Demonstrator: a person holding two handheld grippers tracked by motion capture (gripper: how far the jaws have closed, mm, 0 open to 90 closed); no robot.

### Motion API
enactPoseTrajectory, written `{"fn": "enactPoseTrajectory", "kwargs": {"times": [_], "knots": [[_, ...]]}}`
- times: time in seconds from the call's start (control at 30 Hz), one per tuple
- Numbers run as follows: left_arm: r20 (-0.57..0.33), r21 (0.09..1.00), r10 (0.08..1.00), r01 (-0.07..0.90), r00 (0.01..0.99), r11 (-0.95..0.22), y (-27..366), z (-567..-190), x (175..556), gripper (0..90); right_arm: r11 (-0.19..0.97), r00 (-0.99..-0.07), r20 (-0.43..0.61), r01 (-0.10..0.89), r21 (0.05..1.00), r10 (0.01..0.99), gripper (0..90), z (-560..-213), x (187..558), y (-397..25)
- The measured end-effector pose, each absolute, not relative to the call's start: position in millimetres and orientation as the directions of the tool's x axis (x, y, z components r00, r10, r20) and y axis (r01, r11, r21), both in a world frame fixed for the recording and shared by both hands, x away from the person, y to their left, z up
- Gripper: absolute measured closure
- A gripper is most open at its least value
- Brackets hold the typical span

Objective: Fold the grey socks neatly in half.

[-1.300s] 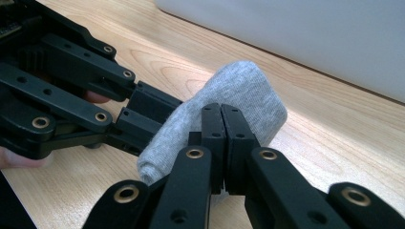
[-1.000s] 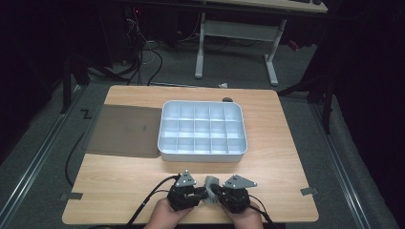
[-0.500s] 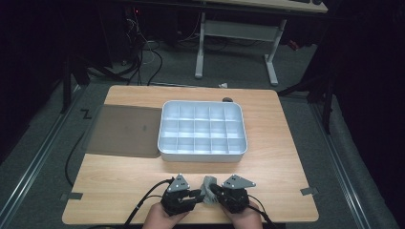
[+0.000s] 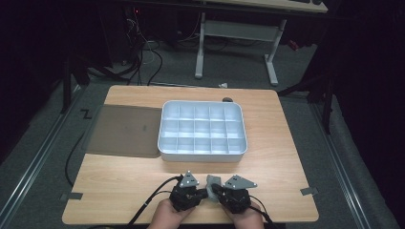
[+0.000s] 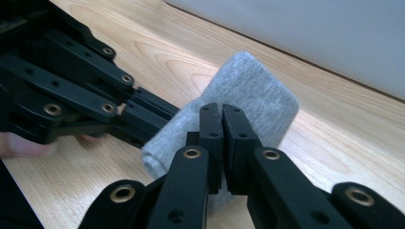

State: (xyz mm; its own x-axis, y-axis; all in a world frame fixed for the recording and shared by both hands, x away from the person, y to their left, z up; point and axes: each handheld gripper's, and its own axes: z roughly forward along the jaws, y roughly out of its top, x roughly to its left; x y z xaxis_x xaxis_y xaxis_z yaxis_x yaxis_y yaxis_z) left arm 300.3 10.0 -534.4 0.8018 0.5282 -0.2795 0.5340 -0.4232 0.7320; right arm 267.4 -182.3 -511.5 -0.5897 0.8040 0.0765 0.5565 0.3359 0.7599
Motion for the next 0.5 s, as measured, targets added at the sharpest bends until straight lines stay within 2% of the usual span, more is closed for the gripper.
{"fn": "enactPoseTrajectory", "kwargs": {"times": [0.23, 0.33, 0.5], "knots": [[-0.259, 0.736, 0.519, 0.514, 0.815, -0.441, 3, -535, 298, 85.1, 0.339, -0.583, 0.073, 0.565, 0.753, 0.809, 90.0, -514, 267, -185], [-0.254, 0.74, 0.525, 0.513, 0.812, -0.435, 8, -534, 296, 82.0, 0.312, -0.576, 0.103, 0.575, 0.756, 0.811, 90.0, -520, 268, -188], [-0.252, 0.779, 0.559, 0.508, 0.79, -0.368, 21, -530, 297, 80.4, 0.315, -0.579, 0.099, 0.57, 0.759, 0.809, 90.0, -521, 268, -188]]}}
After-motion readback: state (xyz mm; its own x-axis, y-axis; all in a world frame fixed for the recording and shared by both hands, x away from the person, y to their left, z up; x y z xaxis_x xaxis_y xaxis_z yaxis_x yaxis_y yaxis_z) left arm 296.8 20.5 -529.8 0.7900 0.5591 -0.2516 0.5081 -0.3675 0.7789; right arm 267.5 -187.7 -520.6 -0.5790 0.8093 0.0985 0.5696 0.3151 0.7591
